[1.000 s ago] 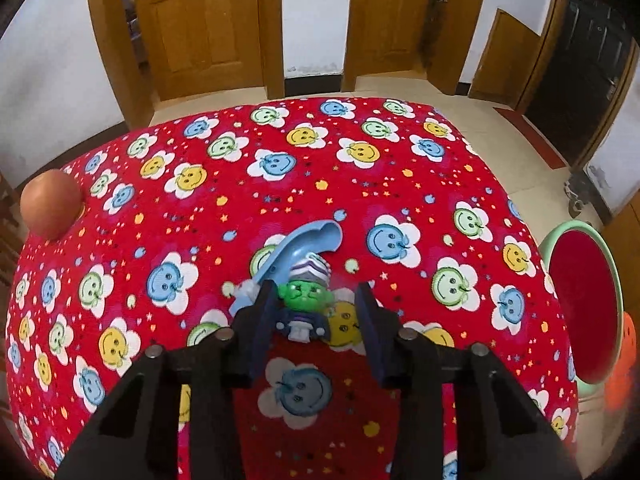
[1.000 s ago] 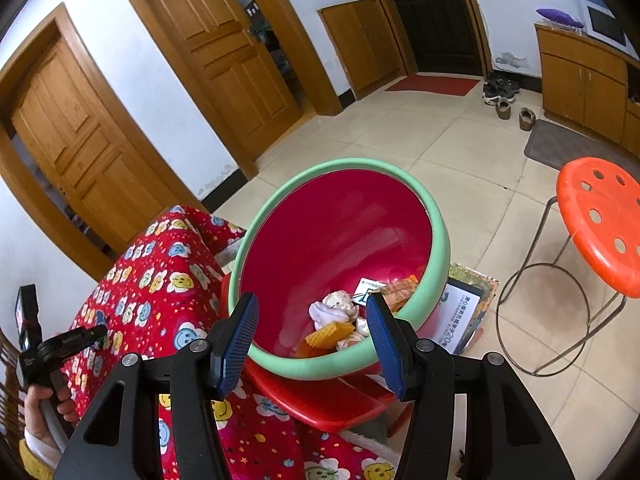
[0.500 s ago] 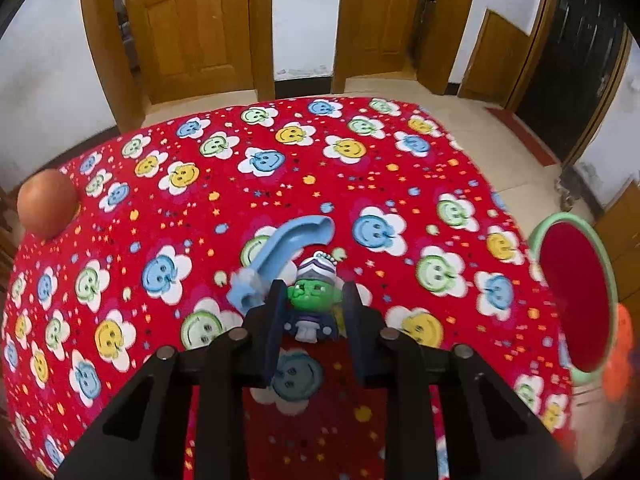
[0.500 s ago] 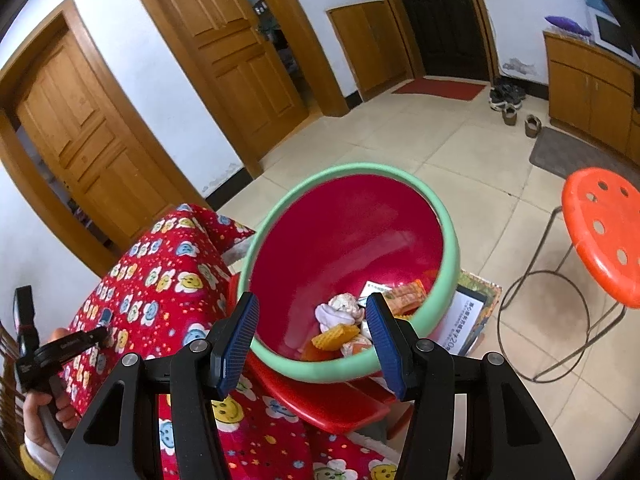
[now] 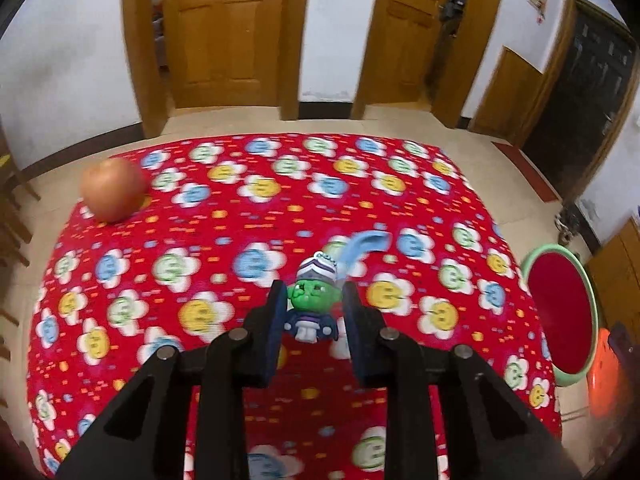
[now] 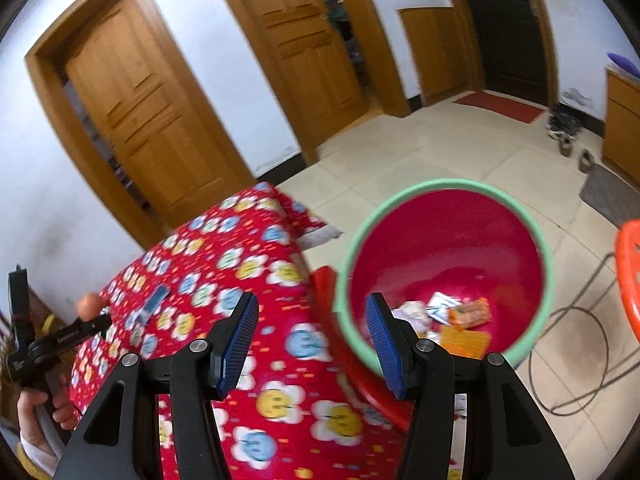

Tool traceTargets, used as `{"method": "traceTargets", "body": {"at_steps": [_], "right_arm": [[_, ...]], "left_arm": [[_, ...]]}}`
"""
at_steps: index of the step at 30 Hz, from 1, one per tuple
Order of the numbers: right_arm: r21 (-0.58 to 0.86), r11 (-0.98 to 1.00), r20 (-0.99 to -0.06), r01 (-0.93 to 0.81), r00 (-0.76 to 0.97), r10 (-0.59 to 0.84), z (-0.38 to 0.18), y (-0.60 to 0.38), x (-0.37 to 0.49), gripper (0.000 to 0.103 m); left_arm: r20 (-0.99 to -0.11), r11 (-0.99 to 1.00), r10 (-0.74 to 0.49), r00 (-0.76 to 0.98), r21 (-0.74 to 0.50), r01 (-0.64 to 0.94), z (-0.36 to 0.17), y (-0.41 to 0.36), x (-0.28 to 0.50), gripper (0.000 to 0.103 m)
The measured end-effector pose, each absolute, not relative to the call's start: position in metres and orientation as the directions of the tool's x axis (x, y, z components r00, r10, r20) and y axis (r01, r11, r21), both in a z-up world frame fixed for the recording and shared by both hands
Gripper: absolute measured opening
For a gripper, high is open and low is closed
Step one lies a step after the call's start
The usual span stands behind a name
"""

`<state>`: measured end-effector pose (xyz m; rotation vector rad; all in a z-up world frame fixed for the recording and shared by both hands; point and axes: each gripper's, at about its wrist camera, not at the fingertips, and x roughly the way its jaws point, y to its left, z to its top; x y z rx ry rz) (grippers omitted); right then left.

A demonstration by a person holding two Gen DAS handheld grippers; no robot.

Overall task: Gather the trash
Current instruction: 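Move the right gripper to the table and grasp the blue plastic piece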

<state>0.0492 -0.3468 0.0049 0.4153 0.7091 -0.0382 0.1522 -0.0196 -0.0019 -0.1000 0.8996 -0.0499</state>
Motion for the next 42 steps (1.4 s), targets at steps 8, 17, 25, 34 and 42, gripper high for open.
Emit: {"method": "traceTargets", "body": {"at_steps": [8,17,25,34,42], "right_arm": [[0.313,0.949,-0.674,0.023,0.71,0.206,0.003,-0.276,0.082,0.06],[0.307,0.95,-0.703,-0.06,0.658,0.269,-0.002,-0.205,0.118,0.06],[0.322,0.944,-0.741,-0.066,0.603,0.295,-0.019,-0.159,0.152,0.06],[0.308,0.951,-0.778,-0.037,0.566,0.274,-0.04,-0.12,0.184,0.06],[0.262,0.965,-0.785,-0.019,0.577,0.224,-0.051,-0.099,0.197,0.06]], "left_arm": [[-0.767,0.988,-0.011,0.641,-0.108,-0.111,-0.005,0.035,0.151,0.028],[-0.766,0.972,0.045,0.642,-0.116,-0.206,-0.02,0.077,0.157,0.028],[-0.785,0.963,0.045,0.617,-0.13,-0.236,-0.042,0.091,0.164,0.028],[-0.783,0.959,0.028,0.621,-0.154,-0.237,-0.044,0.095,0.162,0.028],[-0.781,0.953,0.021,0.624,-0.173,-0.249,-0.046,0.104,0.159,0.026]]}}
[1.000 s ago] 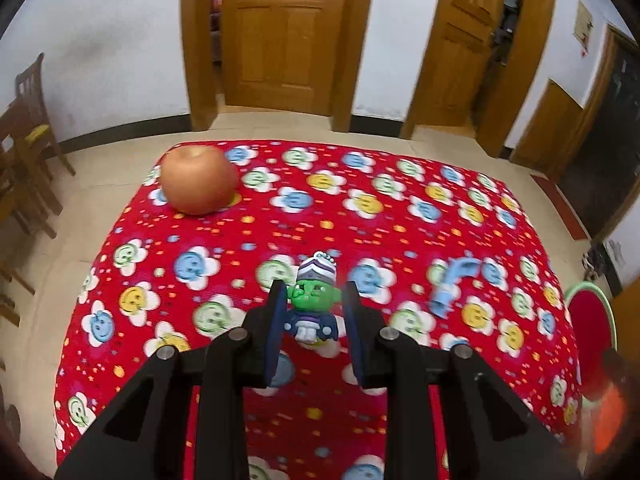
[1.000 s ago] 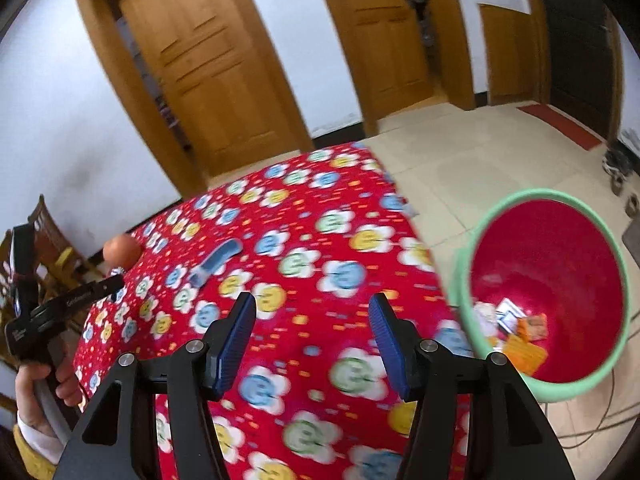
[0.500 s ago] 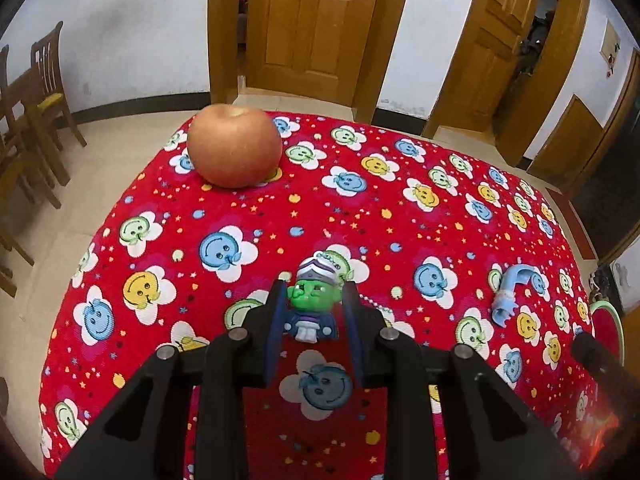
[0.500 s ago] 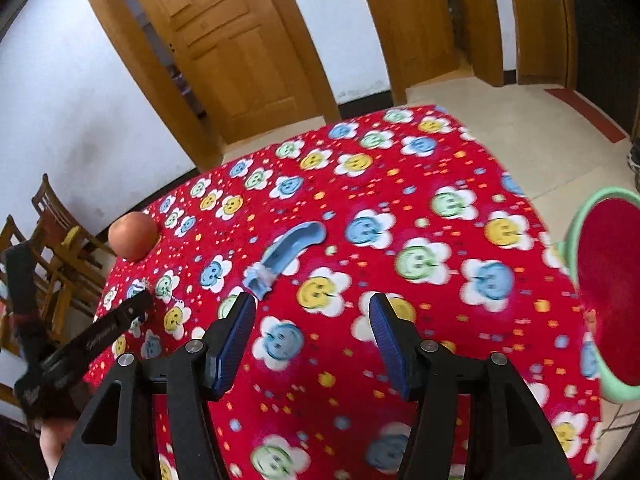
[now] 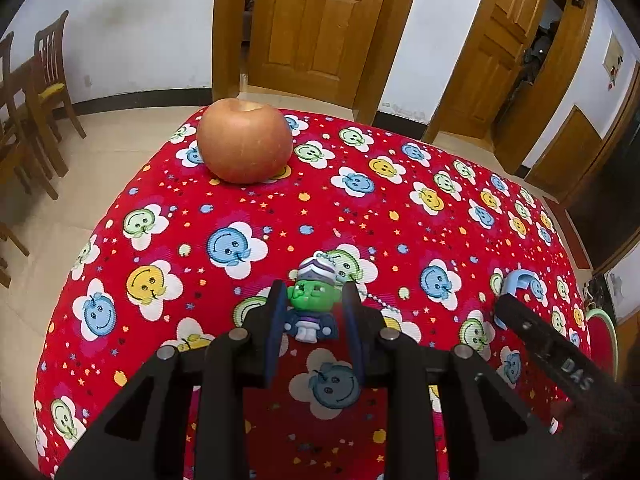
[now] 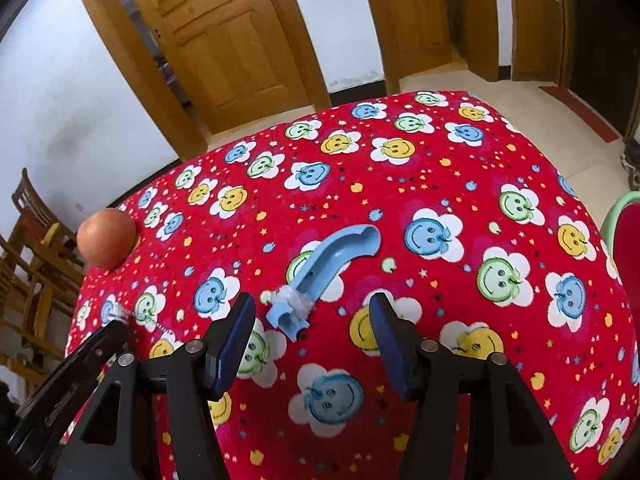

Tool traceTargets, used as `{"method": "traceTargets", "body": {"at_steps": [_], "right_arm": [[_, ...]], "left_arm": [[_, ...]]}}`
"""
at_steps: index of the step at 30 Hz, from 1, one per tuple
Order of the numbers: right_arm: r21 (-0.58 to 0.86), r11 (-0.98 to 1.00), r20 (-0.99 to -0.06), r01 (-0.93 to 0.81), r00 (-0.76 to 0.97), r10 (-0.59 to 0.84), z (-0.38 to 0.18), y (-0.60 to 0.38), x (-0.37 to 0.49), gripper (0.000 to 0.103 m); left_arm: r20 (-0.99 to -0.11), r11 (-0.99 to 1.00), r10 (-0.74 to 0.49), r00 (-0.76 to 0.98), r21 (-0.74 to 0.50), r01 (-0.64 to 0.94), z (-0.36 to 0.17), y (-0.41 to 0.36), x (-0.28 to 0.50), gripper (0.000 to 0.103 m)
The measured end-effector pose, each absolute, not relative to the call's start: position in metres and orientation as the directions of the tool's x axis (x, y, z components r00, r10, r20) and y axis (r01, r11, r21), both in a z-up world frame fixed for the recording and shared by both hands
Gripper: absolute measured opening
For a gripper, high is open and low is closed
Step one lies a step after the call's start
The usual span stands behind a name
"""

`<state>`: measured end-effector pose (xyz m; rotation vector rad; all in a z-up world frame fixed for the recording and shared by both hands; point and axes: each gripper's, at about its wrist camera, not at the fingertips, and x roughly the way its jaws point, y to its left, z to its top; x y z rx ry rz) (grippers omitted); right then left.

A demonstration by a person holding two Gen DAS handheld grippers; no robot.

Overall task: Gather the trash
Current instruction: 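Move the right gripper to the table and grasp the blue plastic piece, then carry the blue piece over the bucket with the right gripper and release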

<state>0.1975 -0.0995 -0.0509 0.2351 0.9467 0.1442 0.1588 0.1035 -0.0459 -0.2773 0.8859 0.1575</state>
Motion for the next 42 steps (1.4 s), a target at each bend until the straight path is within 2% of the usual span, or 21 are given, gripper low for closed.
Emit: {"method": "traceTargets", "body": {"at_steps": [5,8,12,34,42], "right_arm": [[0.247,0.969,-0.782,-0.018,0.587,0.21,-0.053,-0.098,0.199,0.058],[0.217,0.976,-0.785,-0.018,0.591,0.186,-0.053,-0.099,0.197,0.042],[0.27,0.962,-0.782,-0.041,0.574,0.244,-0.053,-0.104,0.196,0.019],[0.331,0.942,-0.686,-0.054,0.671,0.28,-0.009,-0.183,0.133,0.016],[0.352,0.936,-0.646,-0.024,0.717,0.261,0.008,-0.224,0.111,0.016]], "left_arm": [[-0.776,0.954,0.016,0.63,-0.177,-0.242,-0.044,0.103,0.157,0.026],[-0.776,0.955,0.014,0.631,-0.178,-0.239,-0.043,0.103,0.157,0.025],[-0.777,0.954,0.013,0.63,-0.178,-0.24,-0.043,0.102,0.157,0.025],[-0.768,0.949,-0.1,0.633,-0.265,-0.172,-0.033,0.093,0.151,0.013],[-0.79,0.963,-0.072,0.609,-0.213,-0.162,-0.03,0.076,0.151,0.014]]}}
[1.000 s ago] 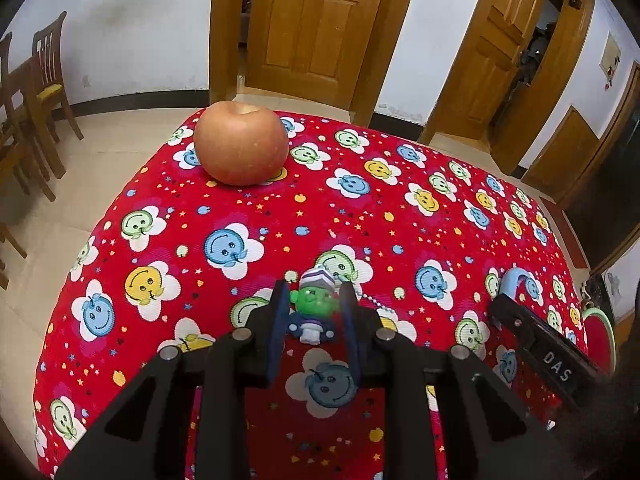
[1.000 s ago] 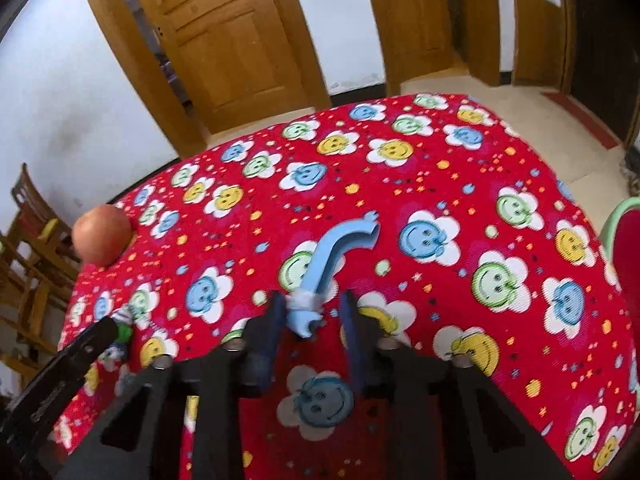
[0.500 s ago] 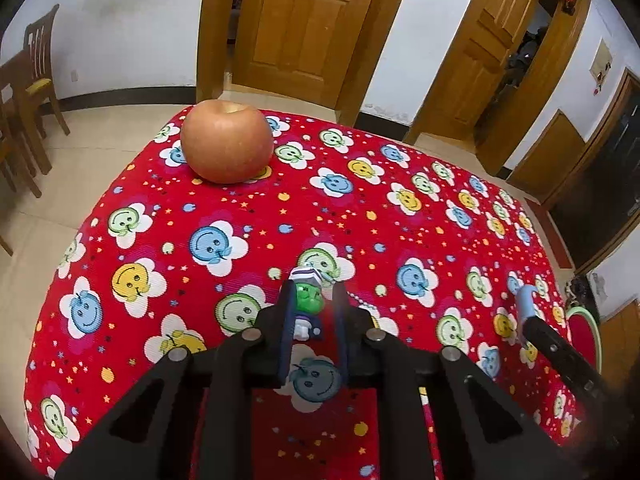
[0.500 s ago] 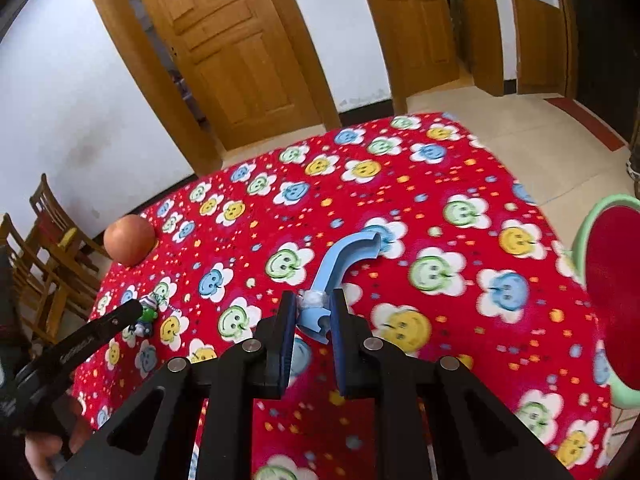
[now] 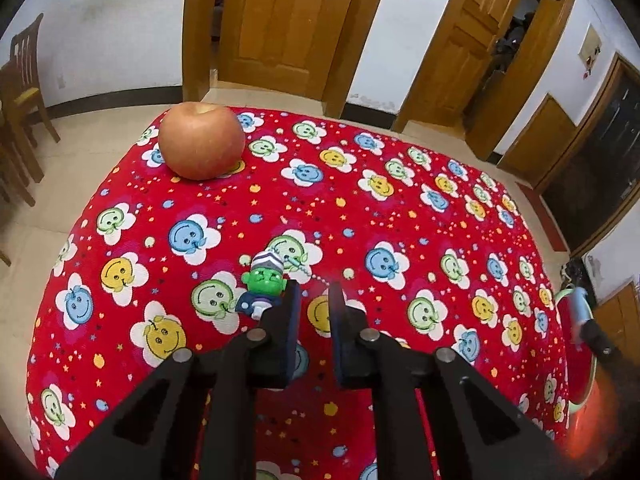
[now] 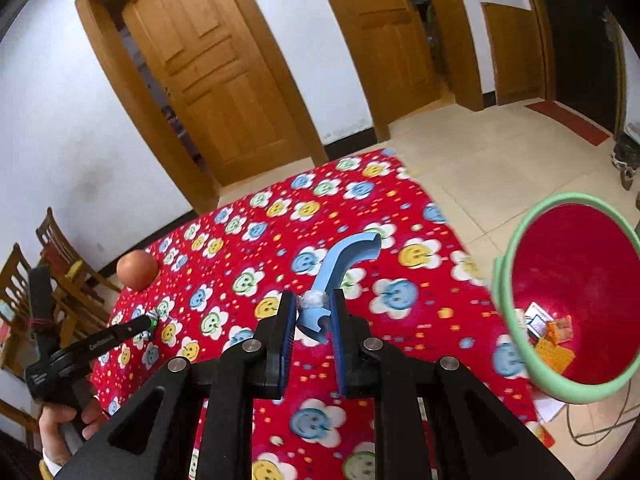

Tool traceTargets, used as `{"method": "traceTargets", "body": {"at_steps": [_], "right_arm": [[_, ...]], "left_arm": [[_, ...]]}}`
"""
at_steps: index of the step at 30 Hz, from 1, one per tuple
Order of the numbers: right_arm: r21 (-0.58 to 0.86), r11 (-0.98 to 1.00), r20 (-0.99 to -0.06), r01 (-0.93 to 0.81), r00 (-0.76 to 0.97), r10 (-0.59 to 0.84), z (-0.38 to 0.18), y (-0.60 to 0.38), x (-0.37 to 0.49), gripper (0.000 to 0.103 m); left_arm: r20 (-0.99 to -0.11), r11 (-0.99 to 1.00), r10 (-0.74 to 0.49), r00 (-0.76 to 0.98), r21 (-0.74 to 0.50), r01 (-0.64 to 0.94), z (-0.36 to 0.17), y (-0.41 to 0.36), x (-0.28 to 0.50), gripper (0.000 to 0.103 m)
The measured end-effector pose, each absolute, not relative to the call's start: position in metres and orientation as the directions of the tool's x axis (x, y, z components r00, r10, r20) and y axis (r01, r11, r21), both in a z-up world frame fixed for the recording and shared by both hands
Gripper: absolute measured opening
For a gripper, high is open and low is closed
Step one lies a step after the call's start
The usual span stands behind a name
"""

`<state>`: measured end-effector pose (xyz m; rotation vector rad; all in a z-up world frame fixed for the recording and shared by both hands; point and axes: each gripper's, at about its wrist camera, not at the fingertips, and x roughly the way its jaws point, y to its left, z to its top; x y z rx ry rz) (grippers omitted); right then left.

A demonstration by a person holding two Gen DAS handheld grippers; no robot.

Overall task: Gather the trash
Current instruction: 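Carry the blue piece over the bucket with the right gripper and release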

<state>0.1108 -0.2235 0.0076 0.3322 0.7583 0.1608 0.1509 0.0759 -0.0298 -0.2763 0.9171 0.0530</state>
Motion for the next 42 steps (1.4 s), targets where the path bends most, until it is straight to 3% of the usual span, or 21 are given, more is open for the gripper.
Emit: {"method": "traceTargets", "body": {"at_steps": [1,3,5,11,16,24,25,27,42], "right_arm": [[0.352,0.936,-0.643,-0.019,0.722,0.256,0.009,-0.229,0.108,0.017],[0.35,0.937,-0.64,-0.007,0.728,0.244,0.011,-0.238,0.104,0.016],[0.348,0.937,-0.638,0.007,0.734,0.231,0.012,-0.247,0.1,0.016],[0.338,0.938,-0.641,0.071,0.748,0.174,0.013,-0.283,0.088,0.017],[0.33,0.934,-0.653,0.134,0.747,0.124,0.007,-0.314,0.075,0.017],[0.327,0.917,-0.676,0.23,0.734,0.057,-0.005,-0.354,0.06,0.017],[0.326,0.915,-0.679,0.238,0.733,0.051,-0.006,-0.358,0.059,0.017],[0.325,0.91,-0.684,0.258,0.728,0.038,-0.01,-0.367,0.055,0.017],[0.33,0.867,-0.74,0.374,0.673,-0.009,-0.045,-0.416,0.043,0.018]], "left_arm": [[-0.793,0.964,-0.069,0.605,-0.209,-0.163,-0.03,0.076,0.151,0.016],[-0.799,0.965,-0.055,0.598,-0.197,-0.174,-0.032,0.077,0.152,0.032],[-0.802,0.967,-0.028,0.596,-0.174,-0.188,-0.033,0.078,0.153,0.041],[-0.815,0.966,0.02,0.579,-0.133,-0.221,-0.038,0.086,0.157,0.043],[-0.819,0.966,0.087,0.567,-0.07,-0.25,-0.044,0.092,0.16,0.054],[-0.84,0.969,0.084,0.536,-0.057,-0.242,-0.057,0.093,0.167,0.052],[-0.839,0.969,0.091,0.537,-0.05,-0.243,-0.058,0.093,0.168,0.049],[-0.833,0.97,0.094,0.545,-0.047,-0.238,-0.058,0.091,0.168,0.031],[-0.794,0.985,-0.054,0.605,-0.143,-0.101,-0.026,0.032,0.138,0.03]]}}
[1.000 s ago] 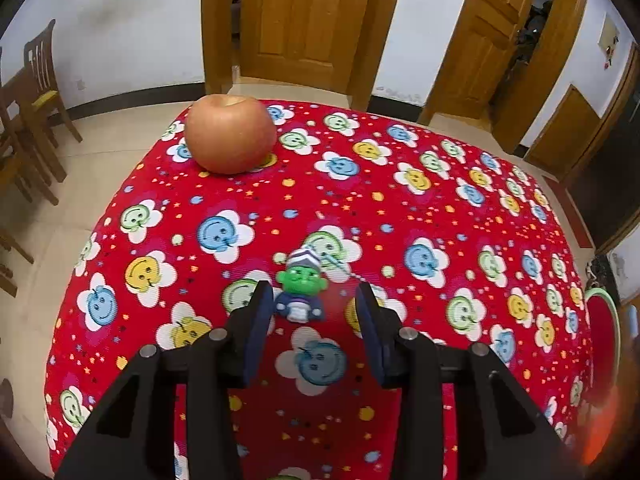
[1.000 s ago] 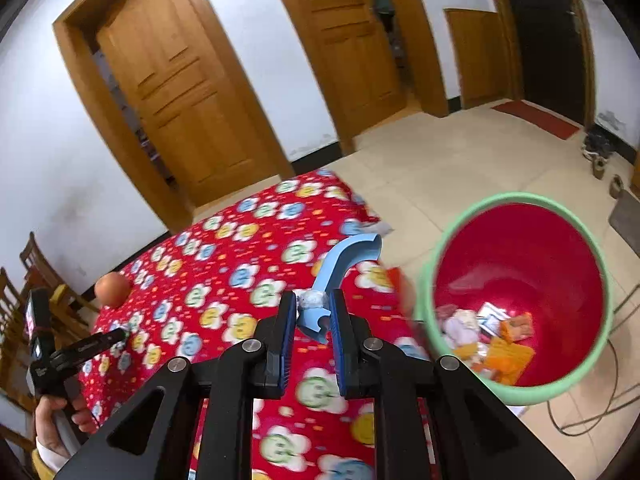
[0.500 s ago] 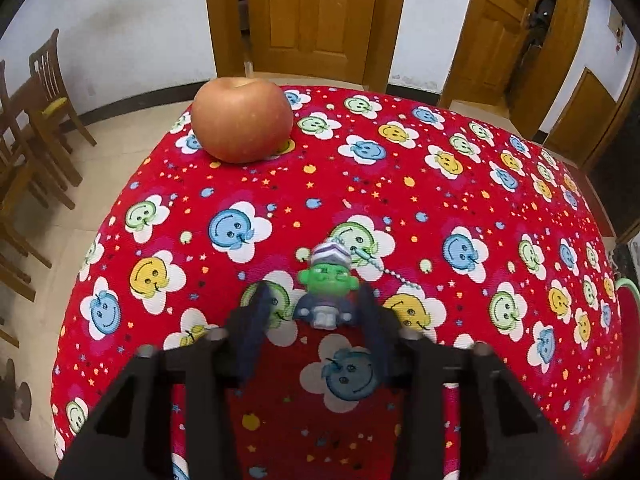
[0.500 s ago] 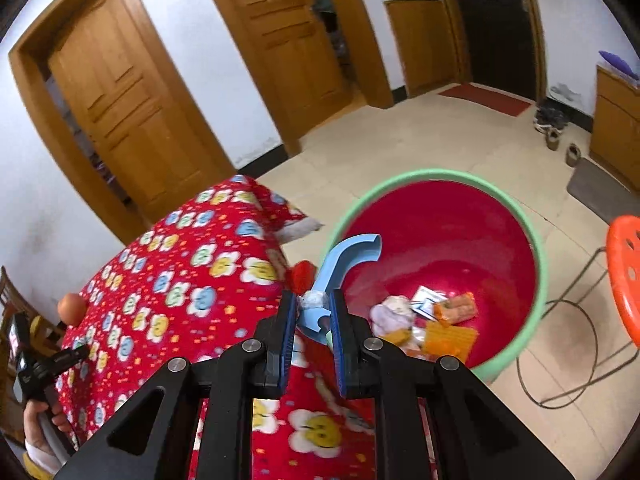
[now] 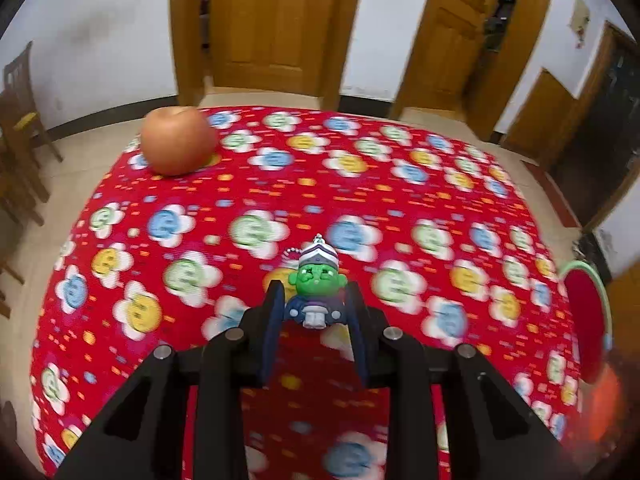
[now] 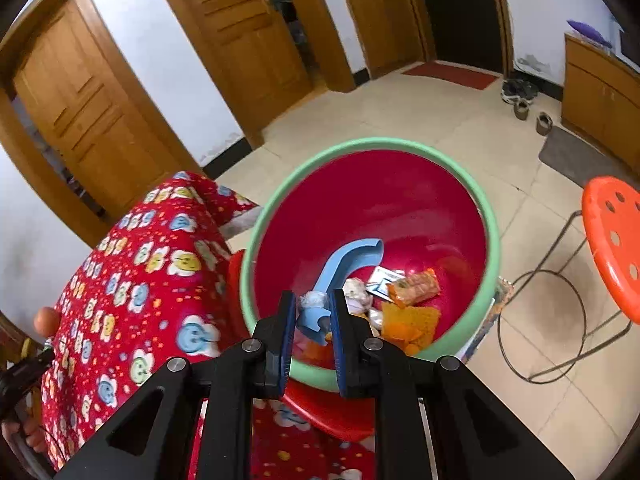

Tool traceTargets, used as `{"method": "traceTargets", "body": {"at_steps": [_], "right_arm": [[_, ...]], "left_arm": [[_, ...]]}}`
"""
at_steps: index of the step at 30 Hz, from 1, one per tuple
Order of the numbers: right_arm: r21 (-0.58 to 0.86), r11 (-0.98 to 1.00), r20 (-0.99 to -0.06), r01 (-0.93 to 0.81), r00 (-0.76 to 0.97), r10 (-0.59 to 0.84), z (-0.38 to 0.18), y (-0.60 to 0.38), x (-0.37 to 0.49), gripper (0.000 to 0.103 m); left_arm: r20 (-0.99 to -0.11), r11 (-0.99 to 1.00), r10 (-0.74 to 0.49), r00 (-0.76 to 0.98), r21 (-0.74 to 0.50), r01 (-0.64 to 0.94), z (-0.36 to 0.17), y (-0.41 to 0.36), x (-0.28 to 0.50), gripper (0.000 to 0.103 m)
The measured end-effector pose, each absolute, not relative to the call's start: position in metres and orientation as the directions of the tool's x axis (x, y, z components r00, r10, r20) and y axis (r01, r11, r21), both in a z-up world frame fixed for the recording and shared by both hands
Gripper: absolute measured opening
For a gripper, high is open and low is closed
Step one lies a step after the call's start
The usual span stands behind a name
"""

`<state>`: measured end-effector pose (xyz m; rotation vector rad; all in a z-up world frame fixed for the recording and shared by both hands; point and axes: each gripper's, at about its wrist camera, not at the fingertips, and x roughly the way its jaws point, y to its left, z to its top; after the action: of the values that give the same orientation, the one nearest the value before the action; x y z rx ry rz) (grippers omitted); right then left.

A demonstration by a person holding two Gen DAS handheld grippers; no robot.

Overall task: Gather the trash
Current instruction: 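Carry the blue piece over the bucket with the right gripper and release, then carry the green toy figure over the bucket with the left gripper and release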

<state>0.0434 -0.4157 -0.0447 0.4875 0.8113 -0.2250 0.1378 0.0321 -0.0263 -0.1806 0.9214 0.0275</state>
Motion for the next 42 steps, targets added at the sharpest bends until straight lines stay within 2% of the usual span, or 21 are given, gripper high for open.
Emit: {"method": "traceTargets", "body": {"at_steps": [6,9,20,24,42], "right_arm": [[0.35,0.849,-0.748,0.397,0.664,-0.002,-0.052,-0.432,0.038,0.02],[0.361,0.842,-0.742,0.401,0.671,-0.001,-0.052,-0.439,0.032,0.024],[0.354,0.849,-0.711,0.392,0.702,-0.028,-0.039,-0.452,0.009,0.027],[0.354,0.849,-0.702,0.393,0.711,-0.036,-0.036,-0.458,0.002,0.039],[0.371,0.822,-0.7,0.431,0.712,-0.058,-0.049,-0.487,-0.016,0.048]], "left_arm": [[-0.783,0.983,-0.152,0.603,-0.185,0.007,-0.015,-0.015,0.129,0.03],[-0.776,0.978,-0.194,0.6,-0.2,0.058,-0.01,-0.04,0.125,0.03],[-0.781,0.947,-0.31,0.542,-0.203,0.249,-0.004,-0.131,0.123,0.03],[-0.787,0.931,-0.333,0.52,-0.188,0.312,-0.005,-0.165,0.124,0.03],[-0.824,0.868,-0.347,0.447,-0.101,0.487,-0.035,-0.292,0.134,0.03]]}}
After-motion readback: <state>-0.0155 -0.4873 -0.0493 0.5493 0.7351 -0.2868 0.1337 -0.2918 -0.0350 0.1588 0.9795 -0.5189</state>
